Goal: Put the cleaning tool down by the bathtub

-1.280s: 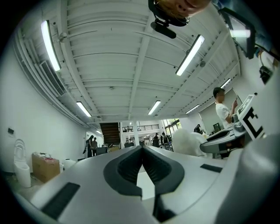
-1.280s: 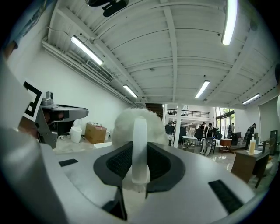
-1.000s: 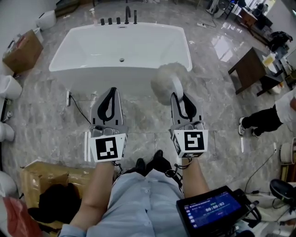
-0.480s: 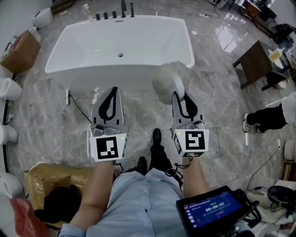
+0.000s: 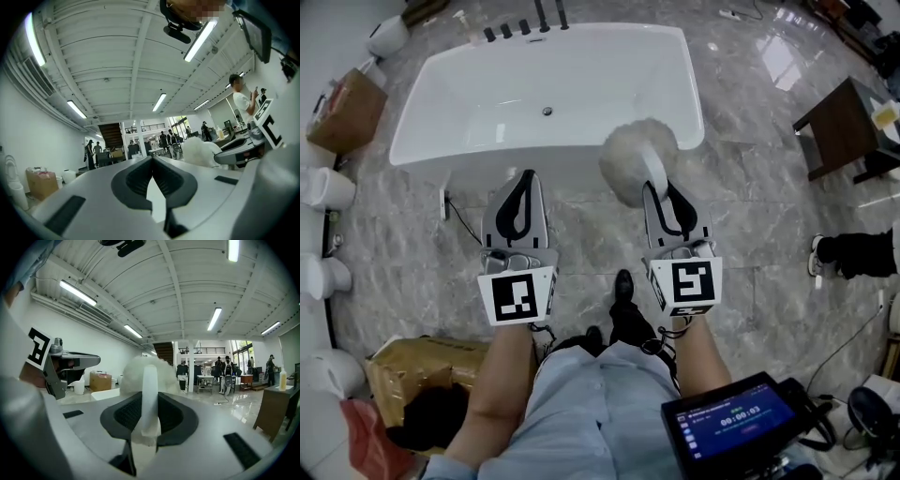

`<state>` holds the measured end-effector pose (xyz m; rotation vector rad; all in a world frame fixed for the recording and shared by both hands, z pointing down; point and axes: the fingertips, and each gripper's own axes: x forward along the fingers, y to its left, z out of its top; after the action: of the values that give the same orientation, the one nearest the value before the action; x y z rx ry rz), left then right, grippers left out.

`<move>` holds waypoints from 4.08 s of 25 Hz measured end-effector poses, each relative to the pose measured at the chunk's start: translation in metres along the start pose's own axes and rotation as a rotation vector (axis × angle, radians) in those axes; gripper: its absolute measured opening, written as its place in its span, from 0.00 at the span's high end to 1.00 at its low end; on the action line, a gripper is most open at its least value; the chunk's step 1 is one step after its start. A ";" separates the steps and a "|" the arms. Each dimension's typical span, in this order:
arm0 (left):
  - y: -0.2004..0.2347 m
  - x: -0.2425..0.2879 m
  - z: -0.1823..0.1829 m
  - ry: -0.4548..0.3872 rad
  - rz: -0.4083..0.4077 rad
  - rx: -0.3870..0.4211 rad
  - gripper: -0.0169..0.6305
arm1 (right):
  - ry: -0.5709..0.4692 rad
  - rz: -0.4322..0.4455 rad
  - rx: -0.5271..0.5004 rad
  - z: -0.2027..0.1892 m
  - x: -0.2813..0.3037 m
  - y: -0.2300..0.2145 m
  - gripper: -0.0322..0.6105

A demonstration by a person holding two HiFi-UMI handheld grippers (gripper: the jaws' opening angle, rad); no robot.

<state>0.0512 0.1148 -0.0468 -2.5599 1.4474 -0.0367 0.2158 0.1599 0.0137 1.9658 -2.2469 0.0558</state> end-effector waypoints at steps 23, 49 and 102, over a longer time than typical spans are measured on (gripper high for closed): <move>0.116 0.064 -0.027 0.030 0.223 -0.018 0.95 | 0.003 0.218 -0.101 0.031 0.152 0.030 0.80; 0.173 0.103 -0.296 0.284 0.114 -0.170 0.95 | 0.257 0.447 -0.135 -0.197 0.274 0.151 0.80; 0.090 0.076 -0.728 0.419 -0.024 -0.248 0.95 | 0.628 0.545 -0.170 -0.674 0.324 0.193 0.80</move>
<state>-0.0720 -0.1121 0.6440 -2.8975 1.6488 -0.4495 0.0460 -0.0442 0.7396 1.0048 -2.1644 0.4549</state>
